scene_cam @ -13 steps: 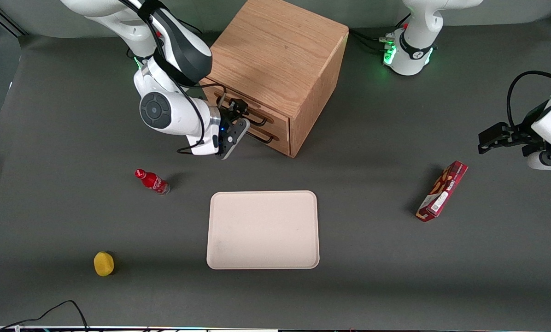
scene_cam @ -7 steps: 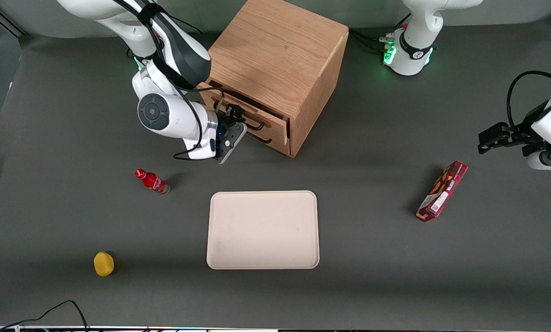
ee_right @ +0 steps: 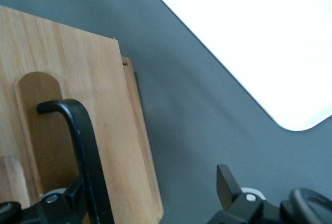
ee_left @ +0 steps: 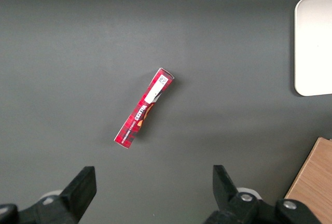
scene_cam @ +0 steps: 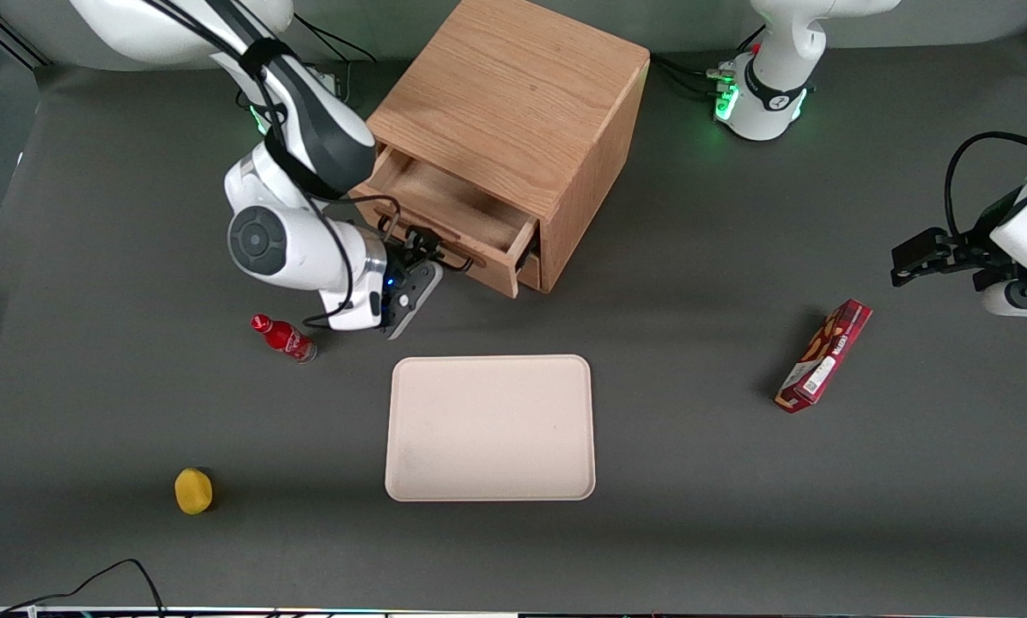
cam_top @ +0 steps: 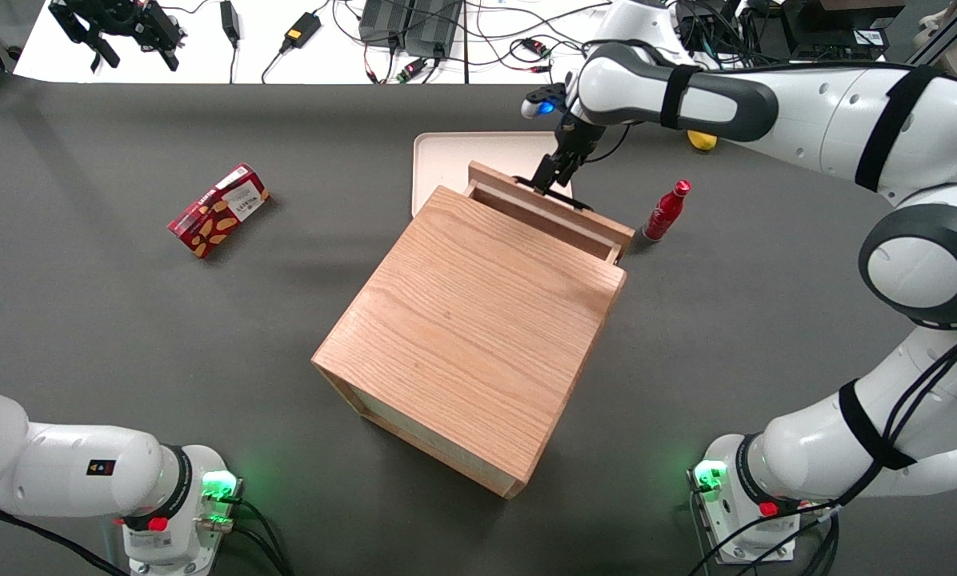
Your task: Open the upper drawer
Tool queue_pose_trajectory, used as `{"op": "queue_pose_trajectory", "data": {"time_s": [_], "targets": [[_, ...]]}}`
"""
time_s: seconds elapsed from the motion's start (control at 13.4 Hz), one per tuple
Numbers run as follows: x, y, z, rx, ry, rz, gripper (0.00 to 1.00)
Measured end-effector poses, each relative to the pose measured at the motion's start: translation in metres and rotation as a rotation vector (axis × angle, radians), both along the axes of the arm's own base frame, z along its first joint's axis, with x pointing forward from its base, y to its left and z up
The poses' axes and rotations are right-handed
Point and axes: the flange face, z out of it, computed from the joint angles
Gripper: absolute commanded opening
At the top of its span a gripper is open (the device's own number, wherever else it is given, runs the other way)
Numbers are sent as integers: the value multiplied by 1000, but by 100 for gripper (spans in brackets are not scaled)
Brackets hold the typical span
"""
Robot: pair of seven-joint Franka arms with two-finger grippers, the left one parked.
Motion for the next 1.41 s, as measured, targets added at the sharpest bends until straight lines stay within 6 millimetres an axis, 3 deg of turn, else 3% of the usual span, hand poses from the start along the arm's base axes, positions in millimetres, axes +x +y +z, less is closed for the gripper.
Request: {"op": "queue_pose_trajectory", "data": {"time_s": [0.3, 1.19, 1.41], "targets": [[25, -34, -1, 6, -9, 27, 100], [106, -85, -2, -51, -34, 76, 100], [123, -112, -2, -58, -43, 97, 100]]}}
